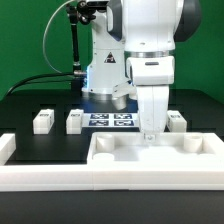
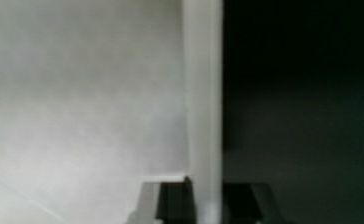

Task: Assemble desk

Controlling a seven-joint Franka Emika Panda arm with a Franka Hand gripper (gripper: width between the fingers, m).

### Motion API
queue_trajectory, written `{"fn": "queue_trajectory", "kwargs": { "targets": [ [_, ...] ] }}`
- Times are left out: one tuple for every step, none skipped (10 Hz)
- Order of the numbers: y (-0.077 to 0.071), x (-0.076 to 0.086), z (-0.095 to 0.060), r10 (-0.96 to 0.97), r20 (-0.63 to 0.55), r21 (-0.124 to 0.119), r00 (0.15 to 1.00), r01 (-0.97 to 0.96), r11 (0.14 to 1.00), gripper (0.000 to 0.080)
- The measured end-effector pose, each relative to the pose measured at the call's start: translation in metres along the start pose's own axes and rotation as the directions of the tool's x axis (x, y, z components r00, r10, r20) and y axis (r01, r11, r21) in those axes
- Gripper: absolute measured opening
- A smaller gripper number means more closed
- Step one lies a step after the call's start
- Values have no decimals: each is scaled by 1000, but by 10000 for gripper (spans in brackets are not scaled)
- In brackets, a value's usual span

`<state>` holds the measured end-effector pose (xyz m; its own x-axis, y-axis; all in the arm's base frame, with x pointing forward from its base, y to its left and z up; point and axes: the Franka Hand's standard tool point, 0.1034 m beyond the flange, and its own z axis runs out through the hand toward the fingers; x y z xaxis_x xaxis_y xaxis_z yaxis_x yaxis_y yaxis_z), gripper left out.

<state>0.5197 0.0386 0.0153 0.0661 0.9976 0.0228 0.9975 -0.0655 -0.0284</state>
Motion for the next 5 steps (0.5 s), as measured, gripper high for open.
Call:
{"fn": "queue_trajectory", "kwargs": {
  "targets": [
    [0, -1, 0, -7, -2, -2, 1000, 7, 1000, 55],
    [-1, 0, 0, -6, -2, -1, 1000, 6, 1000, 131],
    [-1, -1, 0, -6, -2, 0, 1000, 6, 1000, 289],
    [-1, -1, 0, -6, -2, 0, 1000, 6, 1000, 289],
    [-1, -1, 0, -5, -2, 0, 1000, 5, 1000, 469]
  ]
}}
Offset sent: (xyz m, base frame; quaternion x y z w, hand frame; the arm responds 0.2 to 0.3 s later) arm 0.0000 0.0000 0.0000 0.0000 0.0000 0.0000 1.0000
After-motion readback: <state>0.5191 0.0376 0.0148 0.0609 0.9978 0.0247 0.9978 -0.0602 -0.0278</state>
